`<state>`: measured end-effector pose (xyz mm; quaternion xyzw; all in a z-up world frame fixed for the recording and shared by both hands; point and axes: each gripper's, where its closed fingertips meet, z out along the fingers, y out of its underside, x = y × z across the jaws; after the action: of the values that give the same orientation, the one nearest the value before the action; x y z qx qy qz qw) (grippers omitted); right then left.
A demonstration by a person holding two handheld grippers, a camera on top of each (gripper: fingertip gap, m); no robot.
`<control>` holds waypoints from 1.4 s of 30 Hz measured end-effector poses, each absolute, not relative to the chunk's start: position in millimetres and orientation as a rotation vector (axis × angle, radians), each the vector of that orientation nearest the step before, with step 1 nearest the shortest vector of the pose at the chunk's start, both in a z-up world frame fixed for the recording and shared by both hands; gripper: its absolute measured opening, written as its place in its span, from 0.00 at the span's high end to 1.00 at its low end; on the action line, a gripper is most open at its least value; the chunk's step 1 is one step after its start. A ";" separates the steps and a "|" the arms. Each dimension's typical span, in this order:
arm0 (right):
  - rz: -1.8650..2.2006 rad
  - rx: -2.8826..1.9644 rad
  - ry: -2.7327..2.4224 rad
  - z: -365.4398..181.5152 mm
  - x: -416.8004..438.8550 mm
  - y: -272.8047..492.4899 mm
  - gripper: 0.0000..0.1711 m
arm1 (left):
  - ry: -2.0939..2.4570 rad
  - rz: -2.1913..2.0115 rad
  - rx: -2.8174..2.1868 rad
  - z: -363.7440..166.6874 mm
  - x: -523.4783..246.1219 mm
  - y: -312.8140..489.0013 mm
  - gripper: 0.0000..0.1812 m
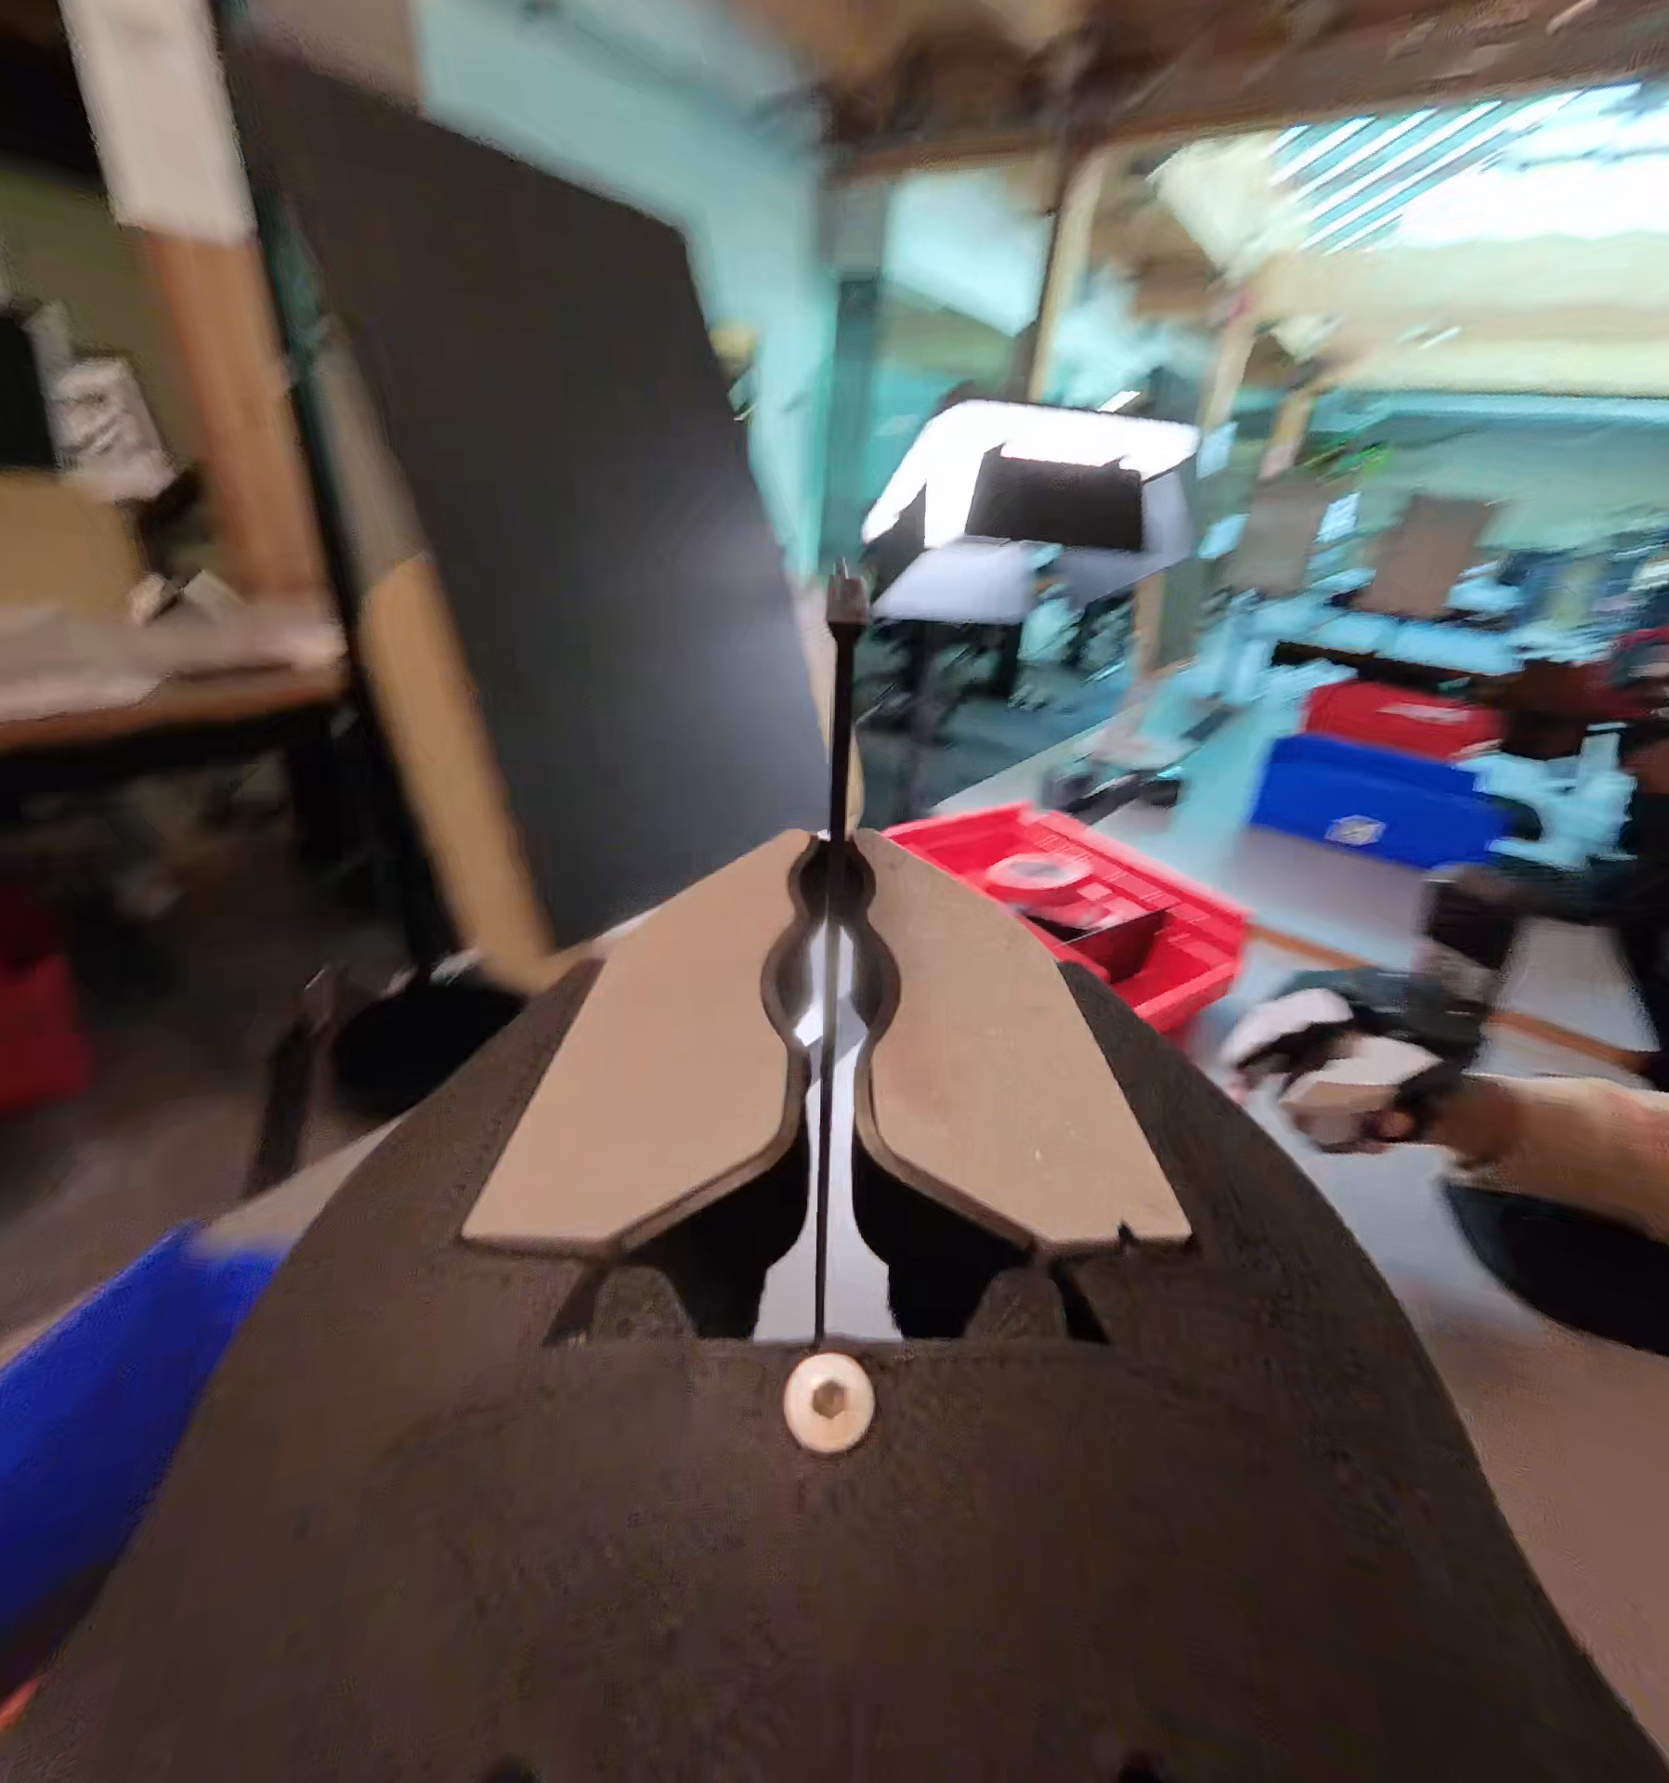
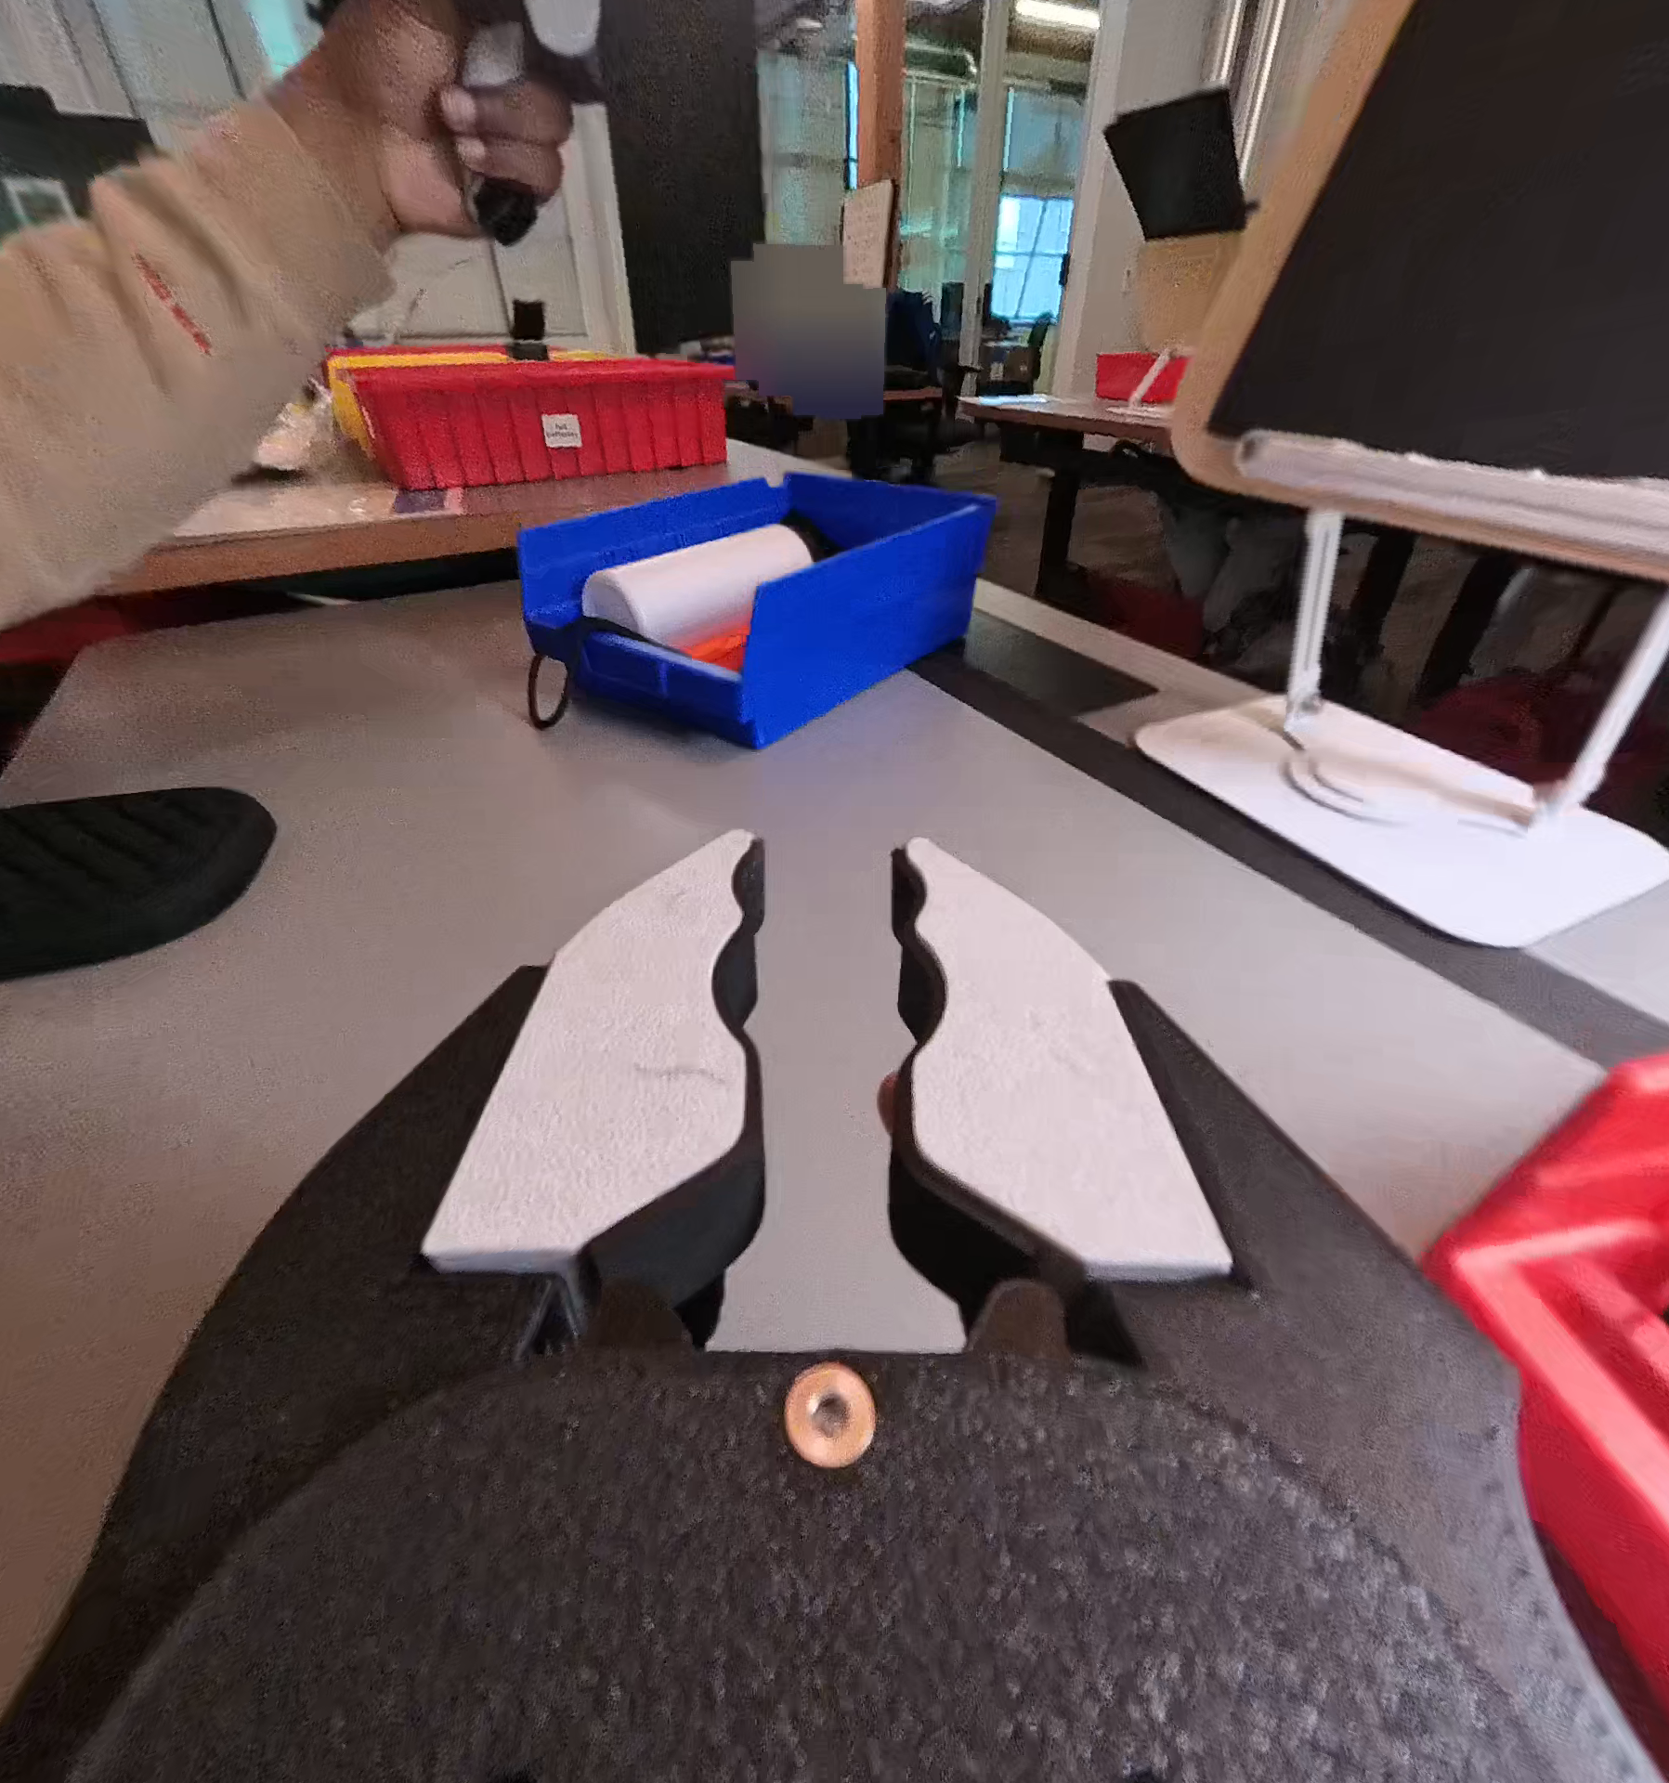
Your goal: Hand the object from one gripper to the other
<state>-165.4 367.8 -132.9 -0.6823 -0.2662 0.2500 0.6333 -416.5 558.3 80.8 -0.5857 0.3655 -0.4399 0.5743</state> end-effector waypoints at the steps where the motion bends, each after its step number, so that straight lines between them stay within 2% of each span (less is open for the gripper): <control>1: 0.581 -1.531 -0.636 -117.6 -178.4 372.6 0.84 | 0.879 -1.094 -1.282 87.7 -401.0 530.0 0.98; 5: 0.713 -1.377 -0.650 -43.2 -237.0 387.3 0.74 | 0.832 -1.386 -0.957 97.3 -342.7 433.4 0.98; 8: 0.861 -1.332 -0.581 -12.4 -268.8 394.6 0.66 | 0.757 -1.624 -0.783 100.9 -321.3 387.7 0.98; 9: 0.906 -1.317 -0.571 -8.8 -275.2 394.9 0.67 | 0.747 -1.668 -0.762 100.3 -316.4 380.6 0.98; 11: 1.040 -1.212 -0.605 1.4 -282.4 380.0 0.92 | 0.752 -1.658 -0.772 95.8 -309.0 378.1 0.98; 13: 1.126 -1.139 -0.679 8.7 -278.5 363.6 0.99 | 0.768 -1.628 -0.813 89.5 -310.8 383.3 0.97; 21: 1.042 -1.162 -0.703 41.6 -216.7 346.5 0.99 | 0.989 -1.480 -0.953 51.6 -285.0 377.5 0.92; 29: 1.097 -1.104 -0.573 59.8 -204.8 343.8 0.99 | 0.879 -1.617 -0.883 58.8 -279.0 364.7 0.98; 33: 1.163 -0.922 -0.301 74.0 -189.4 350.4 0.90 | 0.725 -1.695 -0.793 67.4 -281.8 361.5 0.98; 35: 1.203 -0.892 -0.271 60.1 -201.1 355.7 0.81 | 0.634 -1.763 -0.751 70.6 -288.9 365.5 0.99; 37: 1.211 -0.926 -0.304 41.1 -227.7 360.9 0.78 | 0.573 -1.808 -0.733 68.7 -291.6 369.3 0.99; 40: 1.163 -0.941 -0.356 35.0 -258.2 357.6 0.78 | 0.597 -1.822 -0.725 60.6 -282.0 363.5 0.98; 42: 1.095 -0.946 -0.360 41.4 -261.0 355.0 0.84 | 0.643 -1.841 -0.737 56.1 -273.0 356.2 0.99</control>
<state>-261.0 355.0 41.4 -0.4305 -0.1638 0.4980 0.7347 -273.0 356.2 56.1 -0.3052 0.2664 -0.7626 0.5043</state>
